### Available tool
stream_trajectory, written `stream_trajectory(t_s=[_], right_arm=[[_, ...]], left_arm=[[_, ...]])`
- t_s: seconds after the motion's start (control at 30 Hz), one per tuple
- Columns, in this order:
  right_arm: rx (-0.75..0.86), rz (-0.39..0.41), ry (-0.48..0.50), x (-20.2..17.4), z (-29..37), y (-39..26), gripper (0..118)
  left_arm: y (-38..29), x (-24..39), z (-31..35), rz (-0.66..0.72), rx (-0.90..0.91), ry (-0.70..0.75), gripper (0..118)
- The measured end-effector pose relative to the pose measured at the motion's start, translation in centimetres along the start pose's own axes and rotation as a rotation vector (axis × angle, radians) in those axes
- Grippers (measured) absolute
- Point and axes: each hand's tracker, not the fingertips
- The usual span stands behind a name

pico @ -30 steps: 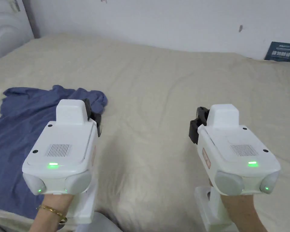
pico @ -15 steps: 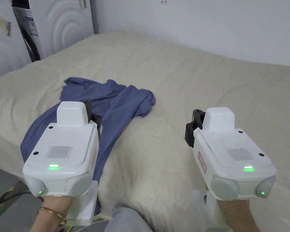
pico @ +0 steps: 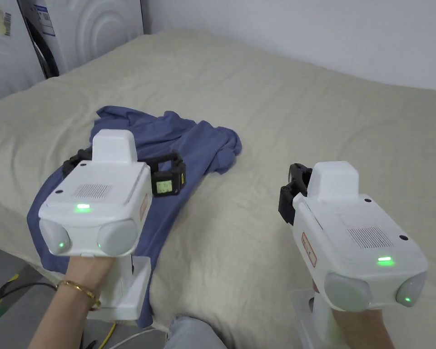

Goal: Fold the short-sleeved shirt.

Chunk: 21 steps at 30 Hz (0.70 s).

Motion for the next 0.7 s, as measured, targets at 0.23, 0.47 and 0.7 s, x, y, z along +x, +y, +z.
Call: stream_trajectory(t_s=[0.23,0.47,0.7], right_arm=[[-0.04,-0.028,0.007,0.6,-3.8,-0.2,0],[-0.084,-0.031,0.025,1.9,-8.1,-0.7,0],[-0.128,-0.036,0.023,3.6,-11.9,-1.8,0]], left_arm=[[1.9,-0.8,-10.1,-0.032,-0.129,-0.009,118],[2.7,-1.1,-23.8,-0.033,-0.345,-0.015,118],[2.7,0.0,-36.9,-0.052,-0.592,-0.088,118]])
